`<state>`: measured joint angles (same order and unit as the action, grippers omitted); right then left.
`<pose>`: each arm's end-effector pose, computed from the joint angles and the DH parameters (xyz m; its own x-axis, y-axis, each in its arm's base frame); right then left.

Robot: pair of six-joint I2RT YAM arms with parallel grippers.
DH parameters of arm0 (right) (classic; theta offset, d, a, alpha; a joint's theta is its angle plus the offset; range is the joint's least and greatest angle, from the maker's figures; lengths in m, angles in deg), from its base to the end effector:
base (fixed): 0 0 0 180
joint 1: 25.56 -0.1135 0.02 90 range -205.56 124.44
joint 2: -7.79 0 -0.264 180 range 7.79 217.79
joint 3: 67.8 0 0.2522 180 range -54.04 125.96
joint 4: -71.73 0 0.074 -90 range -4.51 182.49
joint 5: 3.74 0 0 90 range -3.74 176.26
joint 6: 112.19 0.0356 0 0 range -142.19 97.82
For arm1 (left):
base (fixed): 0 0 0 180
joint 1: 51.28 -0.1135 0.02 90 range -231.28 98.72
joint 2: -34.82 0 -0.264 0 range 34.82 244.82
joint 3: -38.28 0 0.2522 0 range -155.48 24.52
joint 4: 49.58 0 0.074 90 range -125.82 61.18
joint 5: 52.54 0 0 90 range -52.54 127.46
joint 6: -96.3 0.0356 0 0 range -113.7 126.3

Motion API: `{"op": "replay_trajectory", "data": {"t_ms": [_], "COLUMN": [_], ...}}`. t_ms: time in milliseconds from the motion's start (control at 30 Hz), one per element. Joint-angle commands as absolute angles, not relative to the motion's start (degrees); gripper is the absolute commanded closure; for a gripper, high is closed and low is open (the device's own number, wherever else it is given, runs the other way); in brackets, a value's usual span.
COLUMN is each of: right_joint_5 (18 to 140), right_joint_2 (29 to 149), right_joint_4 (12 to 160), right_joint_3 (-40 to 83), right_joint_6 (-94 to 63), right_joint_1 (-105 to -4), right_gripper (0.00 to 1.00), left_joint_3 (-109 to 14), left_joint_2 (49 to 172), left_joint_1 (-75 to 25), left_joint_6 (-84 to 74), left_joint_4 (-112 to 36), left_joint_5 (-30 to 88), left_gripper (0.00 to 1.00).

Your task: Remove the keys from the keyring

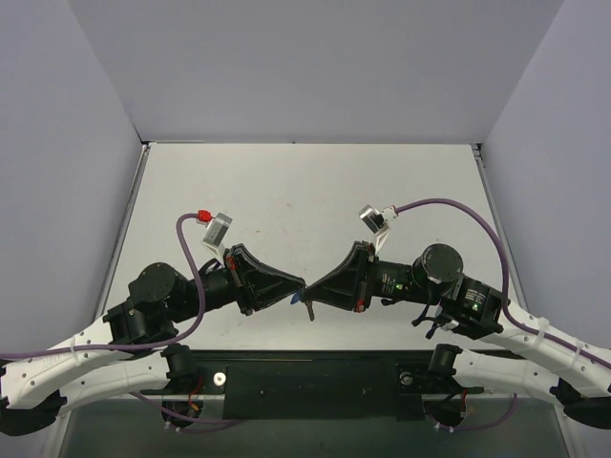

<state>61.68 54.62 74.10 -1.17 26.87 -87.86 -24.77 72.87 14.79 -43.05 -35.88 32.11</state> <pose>0.0697 0.1646 0.4233 -0.6563 0.2277 -0.7193 -0.7537 -0.1536 0.6391 0.0570 -0.1366 0.4042 -0.6668 -0.3597 -0.6527 0.6773 0.0728 -0.7321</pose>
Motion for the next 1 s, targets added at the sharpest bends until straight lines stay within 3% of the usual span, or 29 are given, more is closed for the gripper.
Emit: {"op": "replay_trajectory", "data": {"t_ms": [0, 400, 967], "right_joint_5": [61.9, 60.6, 58.2], "right_joint_2": [54.8, 58.3, 61.7], "right_joint_4": [71.8, 83.6, 88.2], "right_joint_3": [0.5, 6.1, 10.4], "right_joint_6": [26.3, 24.0, 24.7], "right_joint_1": [-88.0, -88.0, -87.5], "right_gripper": [1.00, 1.00, 1.00], "left_joint_3": [-27.5, -41.6, -49.3], "left_joint_2": [73.0, 81.2, 87.5], "left_joint_1": [15.3, 15.2, 15.2], "left_joint_6": [-41.3, -31.2, -17.8], "left_joint_4": [-33.9, -14.0, 2.9], "left_joint_5": [30.9, 20.4, 11.6], "left_gripper": [1.00, 1.00, 1.00]}}
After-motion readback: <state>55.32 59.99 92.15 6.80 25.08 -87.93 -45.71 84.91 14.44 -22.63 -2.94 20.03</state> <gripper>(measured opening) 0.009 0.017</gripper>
